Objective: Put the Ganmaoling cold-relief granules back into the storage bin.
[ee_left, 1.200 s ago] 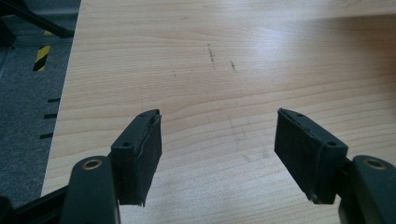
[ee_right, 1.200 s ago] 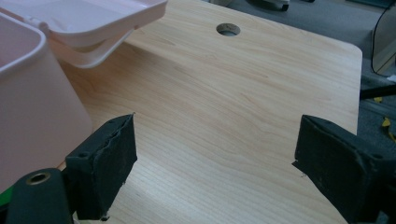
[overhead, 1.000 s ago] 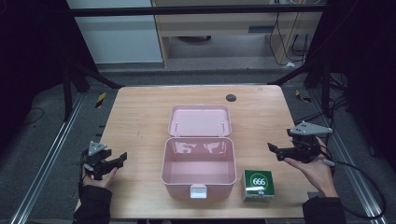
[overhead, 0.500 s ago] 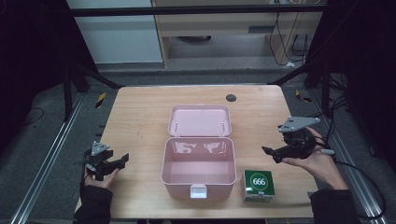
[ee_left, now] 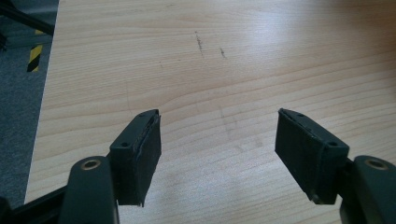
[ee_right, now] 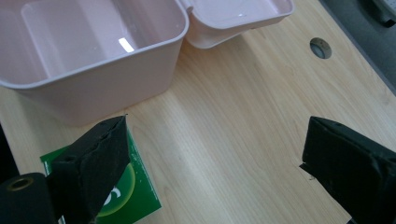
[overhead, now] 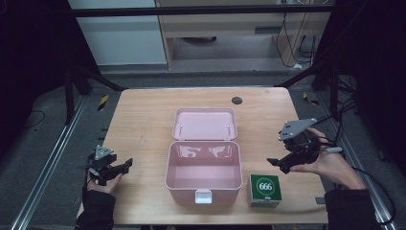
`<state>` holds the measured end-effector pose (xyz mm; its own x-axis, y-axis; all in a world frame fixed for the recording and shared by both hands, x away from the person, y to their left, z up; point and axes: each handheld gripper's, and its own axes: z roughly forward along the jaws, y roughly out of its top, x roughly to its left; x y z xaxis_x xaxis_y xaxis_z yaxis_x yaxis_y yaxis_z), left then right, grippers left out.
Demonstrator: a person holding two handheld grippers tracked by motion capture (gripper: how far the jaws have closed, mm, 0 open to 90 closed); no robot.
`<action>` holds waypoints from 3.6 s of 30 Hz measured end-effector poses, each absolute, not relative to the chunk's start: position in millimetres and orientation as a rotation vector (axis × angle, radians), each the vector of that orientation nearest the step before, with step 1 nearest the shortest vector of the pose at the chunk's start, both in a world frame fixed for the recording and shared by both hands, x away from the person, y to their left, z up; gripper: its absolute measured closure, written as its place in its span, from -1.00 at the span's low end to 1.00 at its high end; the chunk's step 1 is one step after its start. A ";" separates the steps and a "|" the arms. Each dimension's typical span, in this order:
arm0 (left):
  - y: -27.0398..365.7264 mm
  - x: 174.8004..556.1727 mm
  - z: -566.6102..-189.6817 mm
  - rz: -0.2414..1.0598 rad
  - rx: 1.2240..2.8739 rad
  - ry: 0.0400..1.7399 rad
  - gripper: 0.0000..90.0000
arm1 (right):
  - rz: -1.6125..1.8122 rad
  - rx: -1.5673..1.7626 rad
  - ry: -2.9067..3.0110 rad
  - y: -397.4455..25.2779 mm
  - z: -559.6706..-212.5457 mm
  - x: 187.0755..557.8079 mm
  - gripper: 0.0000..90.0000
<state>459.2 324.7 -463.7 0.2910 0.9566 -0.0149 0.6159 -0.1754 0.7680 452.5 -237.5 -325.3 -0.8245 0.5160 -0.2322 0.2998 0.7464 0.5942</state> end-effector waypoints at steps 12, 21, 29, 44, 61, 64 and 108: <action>323.8 459.4 -464.0 0.642 1.893 1.403 -0.32 | 0.660 0.474 2.713 -223.1 -329.3 444.0 -0.85; 323.3 459.4 -464.3 0.642 1.893 1.399 -0.32 | 0.612 0.414 2.782 -216.0 -333.9 442.3 -0.86; 323.3 459.5 -464.4 0.639 1.898 1.397 -0.32 | 0.561 0.368 2.847 -210.7 -340.4 440.4 -0.87; 323.0 459.4 -464.4 0.642 1.901 1.395 -0.32 | 0.437 0.310 2.948 -200.9 -363.9 435.8 -0.90; 322.7 459.5 -464.5 0.645 1.906 1.393 -0.33 | 0.348 0.268 2.982 -190.0 -391.0 430.3 -0.90; 322.4 459.4 -464.5 0.646 1.907 1.392 -0.33 | 0.337 0.262 2.984 -188.8 -394.2 429.5 -0.90; 322.3 459.7 -465.1 0.648 1.907 1.395 -0.32 | 0.326 0.239 3.023 -179.9 -432.4 433.4 -0.71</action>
